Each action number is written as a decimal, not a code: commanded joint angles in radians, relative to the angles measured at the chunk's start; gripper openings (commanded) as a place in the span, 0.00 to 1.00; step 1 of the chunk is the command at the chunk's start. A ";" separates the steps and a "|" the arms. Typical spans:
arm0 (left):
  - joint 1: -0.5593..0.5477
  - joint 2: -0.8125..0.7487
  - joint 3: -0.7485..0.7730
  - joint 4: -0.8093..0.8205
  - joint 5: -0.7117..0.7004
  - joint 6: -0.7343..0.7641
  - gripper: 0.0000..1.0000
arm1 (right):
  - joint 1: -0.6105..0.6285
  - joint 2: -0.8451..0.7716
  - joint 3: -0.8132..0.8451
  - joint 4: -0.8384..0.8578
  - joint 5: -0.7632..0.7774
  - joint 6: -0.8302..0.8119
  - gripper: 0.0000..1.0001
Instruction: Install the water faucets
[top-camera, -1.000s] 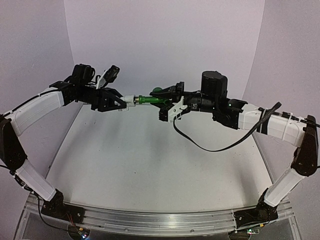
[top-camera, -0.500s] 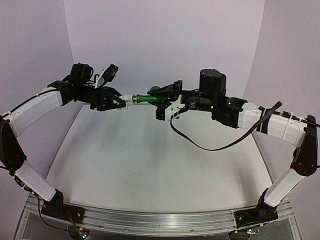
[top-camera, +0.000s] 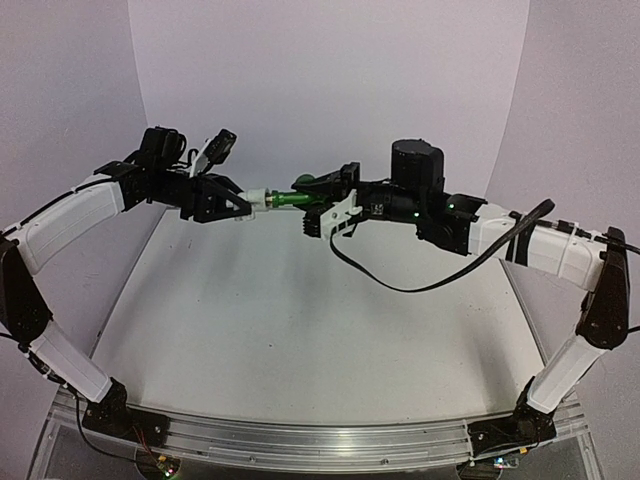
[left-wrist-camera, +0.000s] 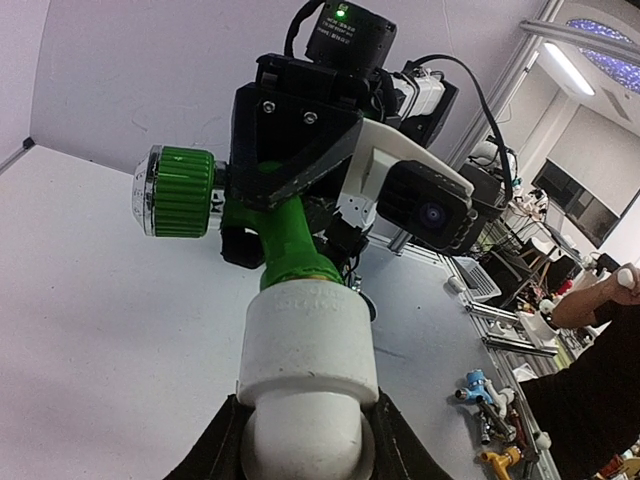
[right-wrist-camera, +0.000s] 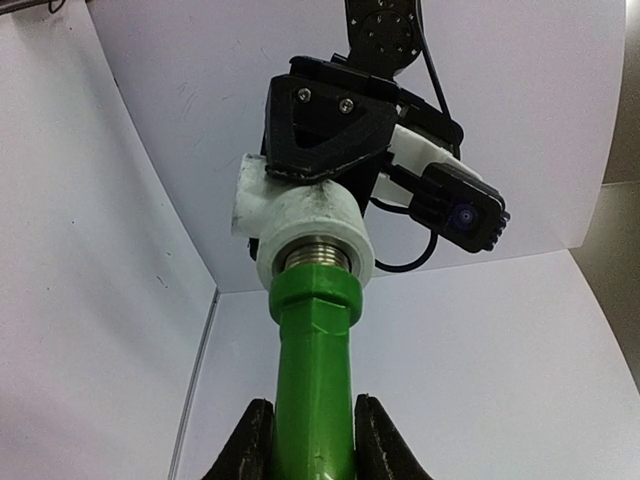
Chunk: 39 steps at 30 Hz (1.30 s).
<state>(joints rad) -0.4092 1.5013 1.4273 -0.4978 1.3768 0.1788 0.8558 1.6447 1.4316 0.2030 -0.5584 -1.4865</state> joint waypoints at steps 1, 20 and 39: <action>-0.013 -0.040 0.050 0.031 -0.064 0.000 0.00 | 0.044 0.017 0.063 -0.021 0.028 0.049 0.00; -0.094 -0.085 0.051 0.044 -0.233 0.024 0.00 | 0.089 0.026 0.193 -0.201 -0.049 0.220 0.00; -0.108 -0.141 -0.001 0.042 -0.307 0.139 0.00 | 0.090 0.048 0.321 -0.365 -0.206 0.404 0.00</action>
<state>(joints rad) -0.4776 1.3674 1.4265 -0.5399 1.1479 0.2578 0.8806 1.6577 1.6603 -0.1904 -0.5733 -1.1660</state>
